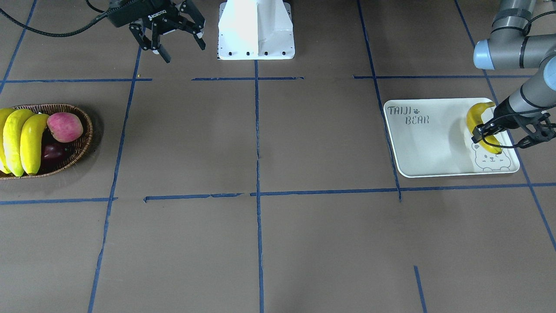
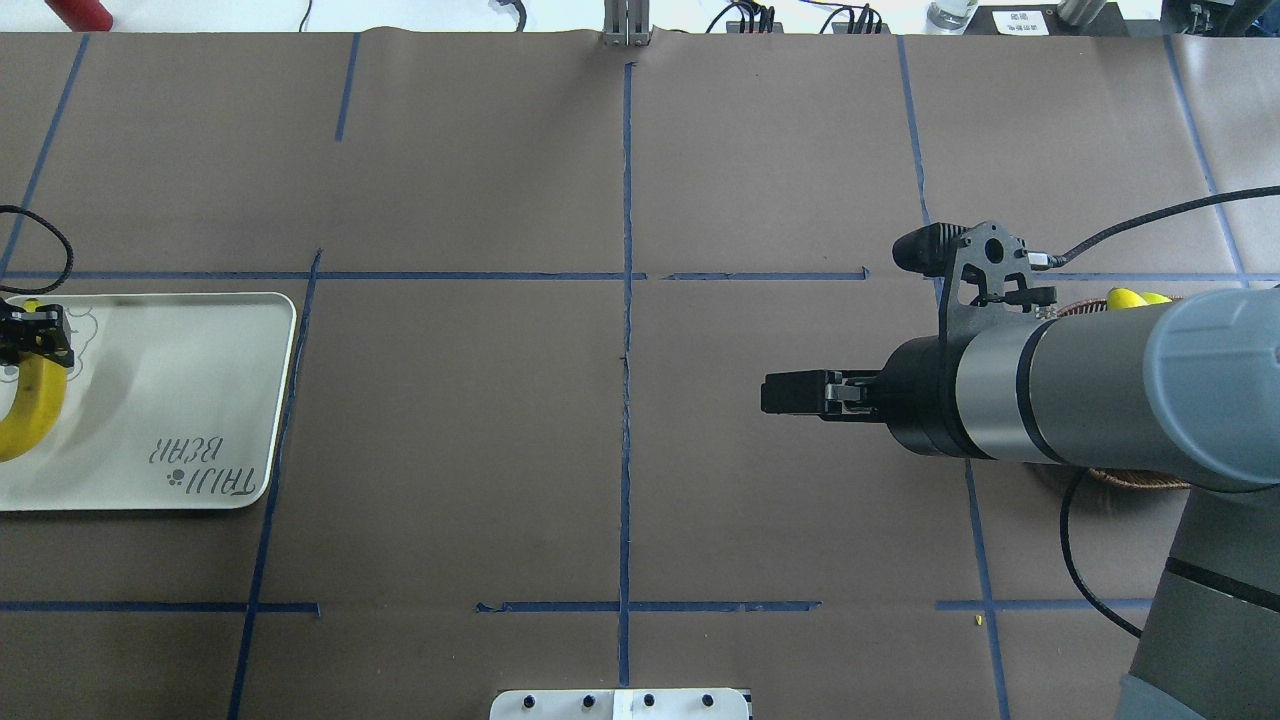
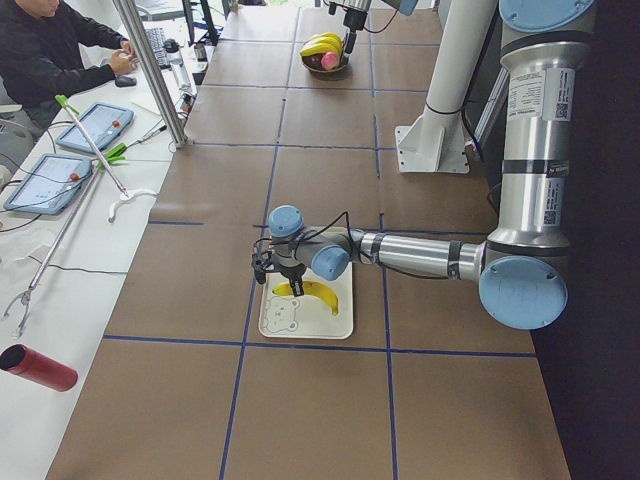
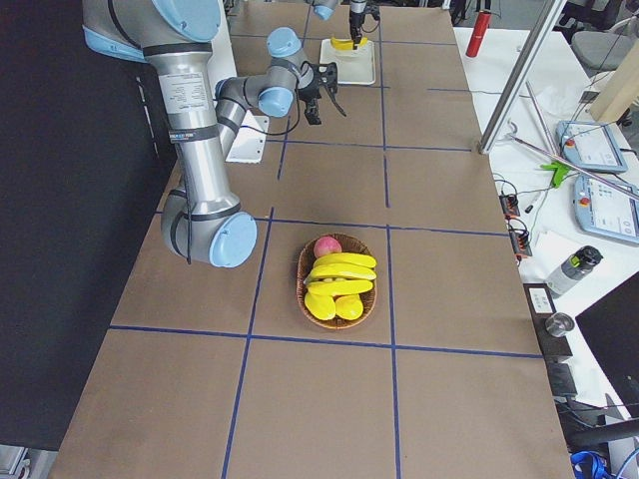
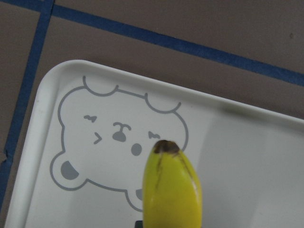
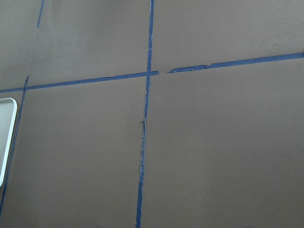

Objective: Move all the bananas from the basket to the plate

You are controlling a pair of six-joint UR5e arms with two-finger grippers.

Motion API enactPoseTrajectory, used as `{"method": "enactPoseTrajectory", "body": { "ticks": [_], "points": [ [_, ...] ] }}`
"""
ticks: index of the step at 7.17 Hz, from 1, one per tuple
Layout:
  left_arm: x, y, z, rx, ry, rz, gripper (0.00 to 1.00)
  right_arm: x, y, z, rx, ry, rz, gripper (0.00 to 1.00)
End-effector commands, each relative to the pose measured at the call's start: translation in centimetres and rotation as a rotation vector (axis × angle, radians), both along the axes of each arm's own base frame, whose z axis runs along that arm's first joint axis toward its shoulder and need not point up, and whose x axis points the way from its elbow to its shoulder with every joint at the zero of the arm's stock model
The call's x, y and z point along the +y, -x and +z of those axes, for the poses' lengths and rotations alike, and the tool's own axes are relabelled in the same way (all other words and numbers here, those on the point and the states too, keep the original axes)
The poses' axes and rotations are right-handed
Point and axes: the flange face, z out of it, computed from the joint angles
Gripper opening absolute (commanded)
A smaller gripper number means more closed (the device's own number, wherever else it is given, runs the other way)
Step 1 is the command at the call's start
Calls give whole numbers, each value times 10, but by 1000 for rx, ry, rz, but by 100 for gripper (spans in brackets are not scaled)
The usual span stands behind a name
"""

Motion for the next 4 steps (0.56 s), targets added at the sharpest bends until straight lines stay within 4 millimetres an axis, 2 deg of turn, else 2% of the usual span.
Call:
{"method": "enactPoseTrajectory", "body": {
  "ticks": [1, 3, 4],
  "points": [
    [0, 3, 11, -18, -37, 0, 99, 0, 0, -1, -3, -2, -1, 100],
    [-2, 2, 2, -3, -59, -2, 100, -1, -2, 2, 3, 3, 3, 100],
    [-7, 0, -15, 14, -75, -12, 100, -7, -13, 15, 33, 5, -10, 100]
  ]
}}
